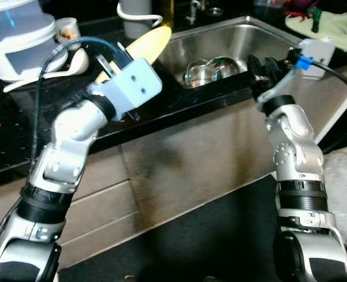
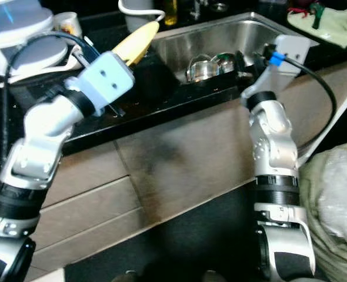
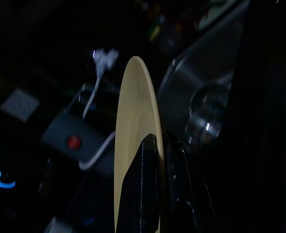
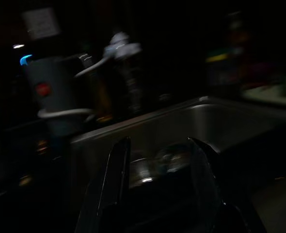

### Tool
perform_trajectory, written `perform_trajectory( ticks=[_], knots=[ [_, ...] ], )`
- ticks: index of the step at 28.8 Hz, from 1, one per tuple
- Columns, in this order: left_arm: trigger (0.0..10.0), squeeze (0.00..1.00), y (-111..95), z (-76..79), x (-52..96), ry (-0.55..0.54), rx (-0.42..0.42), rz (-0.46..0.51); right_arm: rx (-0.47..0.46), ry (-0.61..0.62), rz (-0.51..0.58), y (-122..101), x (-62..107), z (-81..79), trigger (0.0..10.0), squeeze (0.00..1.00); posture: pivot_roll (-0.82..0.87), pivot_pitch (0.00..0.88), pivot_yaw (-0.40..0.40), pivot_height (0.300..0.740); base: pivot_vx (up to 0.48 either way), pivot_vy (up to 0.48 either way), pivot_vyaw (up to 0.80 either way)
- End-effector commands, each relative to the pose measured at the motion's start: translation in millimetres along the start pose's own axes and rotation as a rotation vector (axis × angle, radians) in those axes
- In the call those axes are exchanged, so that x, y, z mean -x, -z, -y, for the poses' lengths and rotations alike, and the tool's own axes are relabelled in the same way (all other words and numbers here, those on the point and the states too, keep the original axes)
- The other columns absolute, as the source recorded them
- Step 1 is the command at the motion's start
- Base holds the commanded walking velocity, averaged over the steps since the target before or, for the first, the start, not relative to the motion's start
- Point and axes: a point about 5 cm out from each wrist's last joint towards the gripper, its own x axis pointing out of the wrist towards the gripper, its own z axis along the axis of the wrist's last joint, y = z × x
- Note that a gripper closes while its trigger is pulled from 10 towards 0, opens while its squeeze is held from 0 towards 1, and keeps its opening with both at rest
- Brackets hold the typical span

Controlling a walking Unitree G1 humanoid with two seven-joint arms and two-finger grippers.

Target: Kitchen organization

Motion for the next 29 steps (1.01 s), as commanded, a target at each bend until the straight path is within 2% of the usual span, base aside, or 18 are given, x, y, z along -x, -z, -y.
perform_trajectory(
  ticks=[1, 25, 29],
  knots=[
    [10.0, 0.00, 1.4, -0.7, 1.1, -0.003, 0.001, -0.009, -0.017, -0.021, -0.010, 3.9, 0.2, -6.7, 10.0, 0.00, 0.03, 0.062, -0.006, 0.740, 0.000, -0.416, 0.00],
    [10.0, 0.00, 3.0, -5.9, 1.0, -0.048, -0.002, -0.020, -0.014, -0.038, -0.012, 4.9, -0.3, -9.5, 10.0, 0.00, 0.03, 0.057, -0.008, 0.740, 0.000, -0.013, 0.00],
    [10.0, 0.00, 1.7, -9.1, 1.1, -0.050, -0.018, -0.016, -0.017, -0.041, -0.011, 4.9, -0.2, -10.0, 10.0, 0.00, 0.03, 0.055, -0.007, 0.740, 0.304, 0.000, 0.00]
  ],
)
